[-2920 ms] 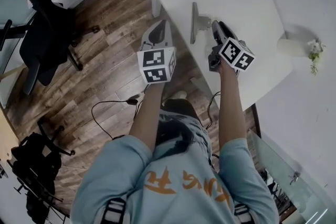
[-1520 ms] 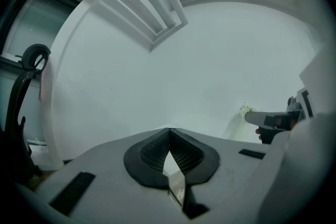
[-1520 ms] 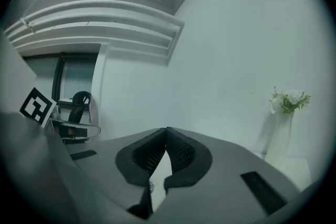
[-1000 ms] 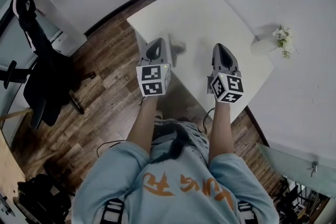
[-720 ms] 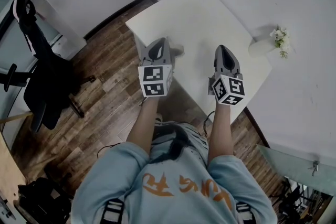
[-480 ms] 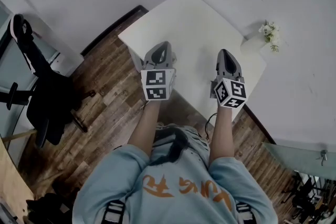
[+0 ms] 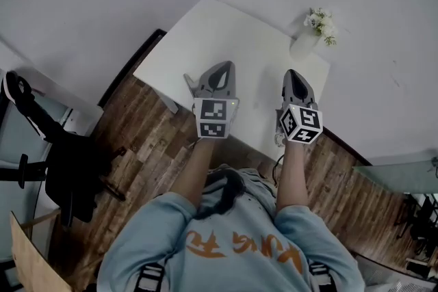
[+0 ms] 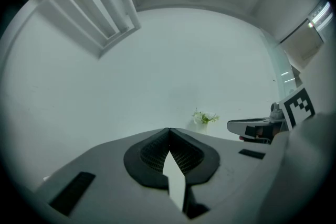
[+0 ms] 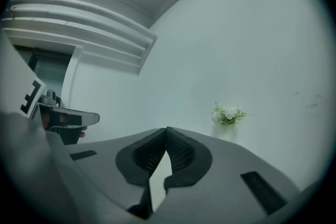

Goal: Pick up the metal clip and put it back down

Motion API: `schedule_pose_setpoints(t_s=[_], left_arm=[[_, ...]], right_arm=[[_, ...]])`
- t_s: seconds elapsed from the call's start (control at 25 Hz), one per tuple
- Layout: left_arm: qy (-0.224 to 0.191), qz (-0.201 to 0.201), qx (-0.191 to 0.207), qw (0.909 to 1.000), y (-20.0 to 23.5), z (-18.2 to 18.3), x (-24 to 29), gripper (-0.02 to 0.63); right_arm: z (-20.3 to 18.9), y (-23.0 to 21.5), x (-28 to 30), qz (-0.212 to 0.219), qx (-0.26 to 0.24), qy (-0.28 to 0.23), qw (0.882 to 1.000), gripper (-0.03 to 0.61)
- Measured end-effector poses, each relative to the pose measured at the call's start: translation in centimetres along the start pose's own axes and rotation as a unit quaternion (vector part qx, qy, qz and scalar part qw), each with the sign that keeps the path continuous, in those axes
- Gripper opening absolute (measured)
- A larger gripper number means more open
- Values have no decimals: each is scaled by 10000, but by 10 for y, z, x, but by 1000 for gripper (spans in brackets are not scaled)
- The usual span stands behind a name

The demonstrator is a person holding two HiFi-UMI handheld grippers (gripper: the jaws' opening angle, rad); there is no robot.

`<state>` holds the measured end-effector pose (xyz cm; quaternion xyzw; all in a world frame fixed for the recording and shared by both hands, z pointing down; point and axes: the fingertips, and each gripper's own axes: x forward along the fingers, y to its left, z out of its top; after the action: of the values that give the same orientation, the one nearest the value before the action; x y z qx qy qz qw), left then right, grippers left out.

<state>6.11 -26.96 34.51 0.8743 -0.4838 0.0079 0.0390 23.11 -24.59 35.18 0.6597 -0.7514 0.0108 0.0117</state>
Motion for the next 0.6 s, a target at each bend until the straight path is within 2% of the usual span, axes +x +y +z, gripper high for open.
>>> schedule_pose_setpoints(t_s=[0.24, 0.6], left_arm=[[55, -96, 27, 9999, -16, -3, 5, 24], [220, 33, -41, 9997, -18, -18, 15, 25]], right_arm=[[1, -11, -8, -33, -4, 4, 10000, 12], [-5, -24, -3, 68, -81, 87, 9999, 12]])
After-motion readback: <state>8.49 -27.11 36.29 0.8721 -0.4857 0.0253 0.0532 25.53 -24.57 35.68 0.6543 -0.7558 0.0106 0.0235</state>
